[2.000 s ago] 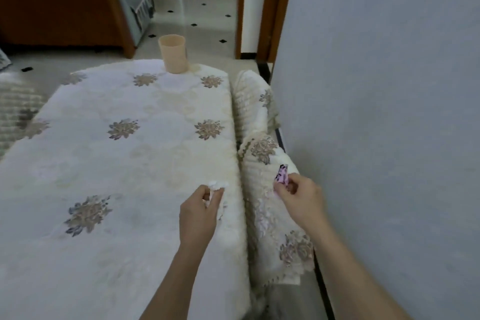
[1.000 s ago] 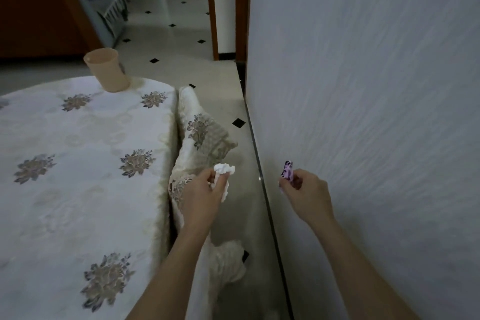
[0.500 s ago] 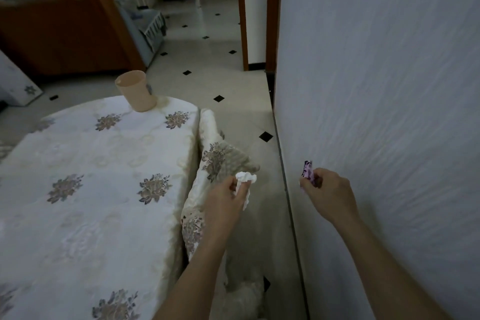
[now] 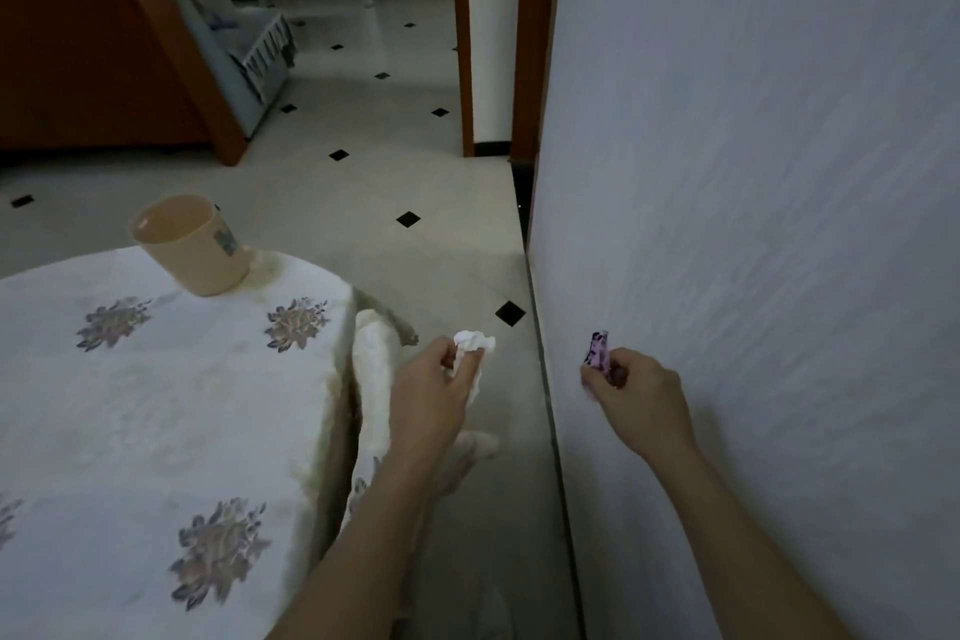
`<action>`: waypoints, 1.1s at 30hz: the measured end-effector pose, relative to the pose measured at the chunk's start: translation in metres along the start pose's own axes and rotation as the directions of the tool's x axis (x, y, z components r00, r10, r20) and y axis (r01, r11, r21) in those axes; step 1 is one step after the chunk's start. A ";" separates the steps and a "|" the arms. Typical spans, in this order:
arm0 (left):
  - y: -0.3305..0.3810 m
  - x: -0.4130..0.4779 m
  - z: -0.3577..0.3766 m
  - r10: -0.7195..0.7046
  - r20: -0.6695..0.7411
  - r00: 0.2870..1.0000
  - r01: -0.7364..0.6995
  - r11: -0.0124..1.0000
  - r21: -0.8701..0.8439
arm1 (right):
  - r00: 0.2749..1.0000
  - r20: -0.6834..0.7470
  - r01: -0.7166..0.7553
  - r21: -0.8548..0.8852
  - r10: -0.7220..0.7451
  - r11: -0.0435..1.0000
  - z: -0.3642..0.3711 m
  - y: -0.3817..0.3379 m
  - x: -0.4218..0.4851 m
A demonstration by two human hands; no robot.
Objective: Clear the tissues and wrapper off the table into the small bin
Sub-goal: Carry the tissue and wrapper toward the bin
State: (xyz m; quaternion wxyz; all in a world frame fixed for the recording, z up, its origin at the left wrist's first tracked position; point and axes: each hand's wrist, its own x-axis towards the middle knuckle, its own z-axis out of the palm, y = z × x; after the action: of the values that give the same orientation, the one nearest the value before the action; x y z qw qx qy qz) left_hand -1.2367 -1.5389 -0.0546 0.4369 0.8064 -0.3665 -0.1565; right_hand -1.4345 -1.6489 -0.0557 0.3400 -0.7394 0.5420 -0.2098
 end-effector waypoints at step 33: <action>-0.009 0.495 0.047 -0.150 -0.191 0.970 0.148 0.989 -0.024 | 0.979 0.185 0.063 0.136 -0.088 0.989 0.141 -0.156 0.519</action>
State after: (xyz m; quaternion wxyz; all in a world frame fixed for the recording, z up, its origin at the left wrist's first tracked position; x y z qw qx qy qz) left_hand -0.9215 -1.9237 -0.0555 0.4610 0.8409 -0.2605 -0.1120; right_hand -1.0677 -2.0714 -0.0676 0.4292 -0.7526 0.4638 -0.1854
